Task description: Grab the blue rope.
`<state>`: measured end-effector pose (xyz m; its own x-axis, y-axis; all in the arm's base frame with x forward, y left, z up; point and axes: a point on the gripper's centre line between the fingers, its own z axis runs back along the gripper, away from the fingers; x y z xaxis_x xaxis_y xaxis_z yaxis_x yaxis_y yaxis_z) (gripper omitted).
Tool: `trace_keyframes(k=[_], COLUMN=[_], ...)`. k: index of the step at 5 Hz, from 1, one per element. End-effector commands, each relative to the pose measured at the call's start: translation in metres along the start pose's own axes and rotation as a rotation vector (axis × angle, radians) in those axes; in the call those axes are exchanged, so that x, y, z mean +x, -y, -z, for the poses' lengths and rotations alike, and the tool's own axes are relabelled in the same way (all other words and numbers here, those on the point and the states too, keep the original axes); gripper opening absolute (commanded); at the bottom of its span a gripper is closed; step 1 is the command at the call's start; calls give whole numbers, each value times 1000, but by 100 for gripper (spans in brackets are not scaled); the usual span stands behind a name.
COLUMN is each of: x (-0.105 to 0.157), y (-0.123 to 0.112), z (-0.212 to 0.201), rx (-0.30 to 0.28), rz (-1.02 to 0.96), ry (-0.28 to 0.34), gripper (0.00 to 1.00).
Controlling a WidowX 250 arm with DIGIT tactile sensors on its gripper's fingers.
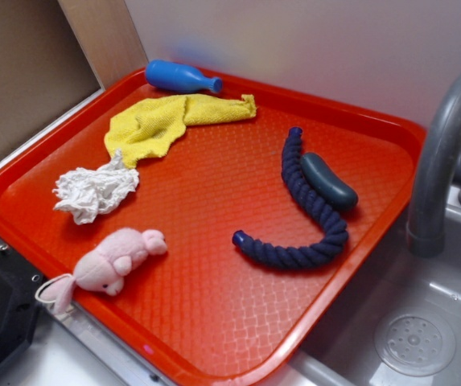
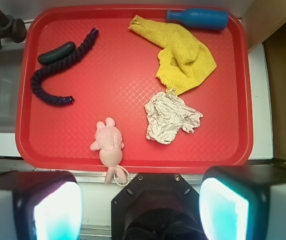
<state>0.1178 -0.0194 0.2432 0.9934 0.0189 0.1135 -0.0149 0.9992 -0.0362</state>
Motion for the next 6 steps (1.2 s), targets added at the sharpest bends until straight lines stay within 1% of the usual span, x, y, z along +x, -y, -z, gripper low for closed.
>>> trace_keyframes(k=[1, 2, 3, 4, 5, 6], x=[0, 11, 19, 37, 63, 91], y=[0, 14, 25, 42, 55, 59], z=[0, 15, 27, 55, 88, 101], rx=[0, -26, -47, -20, 38, -2], rz=[0, -257, -450, -614, -659, -679], ry=[0, -32, -2, 24, 31, 41], gripper=[100, 100, 100, 100, 100, 100])
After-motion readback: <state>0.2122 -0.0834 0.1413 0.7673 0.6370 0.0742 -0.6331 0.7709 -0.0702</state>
